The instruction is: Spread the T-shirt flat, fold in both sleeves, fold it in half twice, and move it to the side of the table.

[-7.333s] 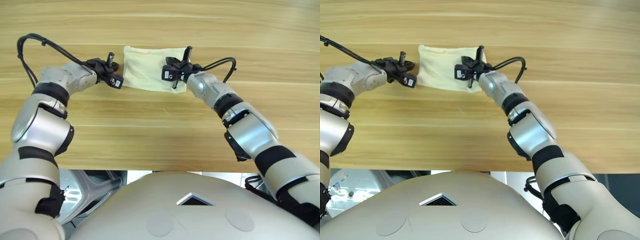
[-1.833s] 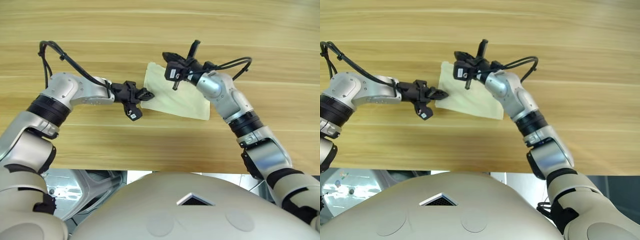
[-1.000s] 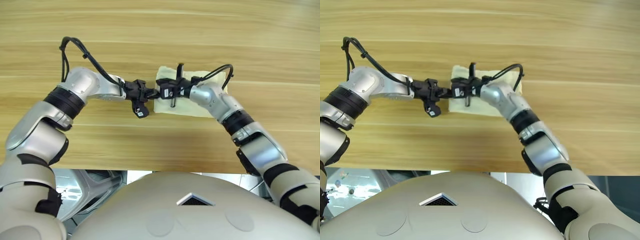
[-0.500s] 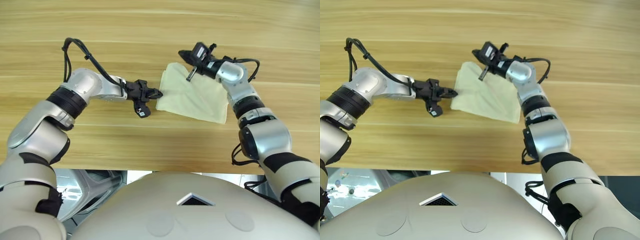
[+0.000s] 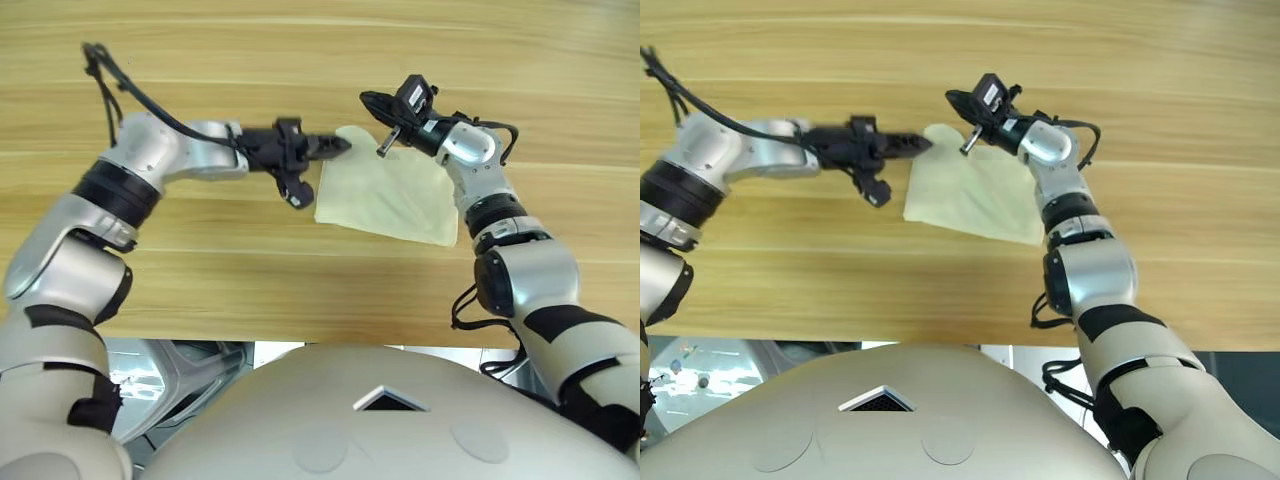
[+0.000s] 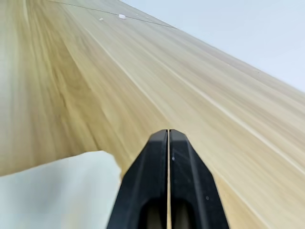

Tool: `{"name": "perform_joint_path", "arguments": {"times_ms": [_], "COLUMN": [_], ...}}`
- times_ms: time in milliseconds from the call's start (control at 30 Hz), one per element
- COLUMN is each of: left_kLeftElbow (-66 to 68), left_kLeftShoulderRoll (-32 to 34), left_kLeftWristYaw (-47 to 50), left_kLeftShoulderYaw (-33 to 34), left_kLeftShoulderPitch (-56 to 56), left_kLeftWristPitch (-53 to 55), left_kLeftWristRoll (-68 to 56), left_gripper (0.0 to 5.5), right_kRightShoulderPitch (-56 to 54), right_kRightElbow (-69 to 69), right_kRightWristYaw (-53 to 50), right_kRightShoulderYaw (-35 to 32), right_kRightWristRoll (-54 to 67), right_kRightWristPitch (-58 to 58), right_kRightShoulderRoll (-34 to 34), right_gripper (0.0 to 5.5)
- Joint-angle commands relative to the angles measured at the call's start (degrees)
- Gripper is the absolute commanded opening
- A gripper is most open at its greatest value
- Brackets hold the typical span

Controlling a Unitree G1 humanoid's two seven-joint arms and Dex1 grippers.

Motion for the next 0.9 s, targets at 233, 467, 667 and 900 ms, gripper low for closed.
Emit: {"name": "perform_joint_path", "arguments": {"times_ms": [233, 467, 667, 900], "left_kLeftElbow": [-2.79, 3.01, 17.32, 42.35], "left_kLeftShoulderRoll": [2.95, 1.32, -2.49, -9.92], "left_kLeftWristYaw": [7.2, 9.32, 11.59, 6.34], "left_kLeftShoulderYaw": [12.59, 12.8, 12.9, 21.14], "left_kLeftShoulderPitch": [2.28, 4.1, 3.7, 6.56], "left_kLeftWristPitch": [-0.15, 0.36, -2.77, -6.52], "left_kLeftWristRoll": [-8.61, -8.39, -13.26, -31.26], "left_gripper": [0.0, 0.0, 0.0, 0.0], "right_kRightShoulderPitch": [7.61, 10.38, 9.18, 13.56], "right_kRightElbow": [-1.61, 5.66, 11.24, 12.96], "right_kRightWristYaw": [8.24, -2.95, -21.73, -38.63], "right_kRightShoulderYaw": [3.88, 12.8, 13.16, 4.14], "right_kRightWristRoll": [-3.73, -15.88, -17.45, -10.99], "right_kRightWristPitch": [-7.33, -4.25, 12.41, 24.82], "right_kRightShoulderRoll": [-2.19, -4.64, -7.47, -16.05], "right_gripper": [0.04, 0.04, 0.04, 0.04]}}
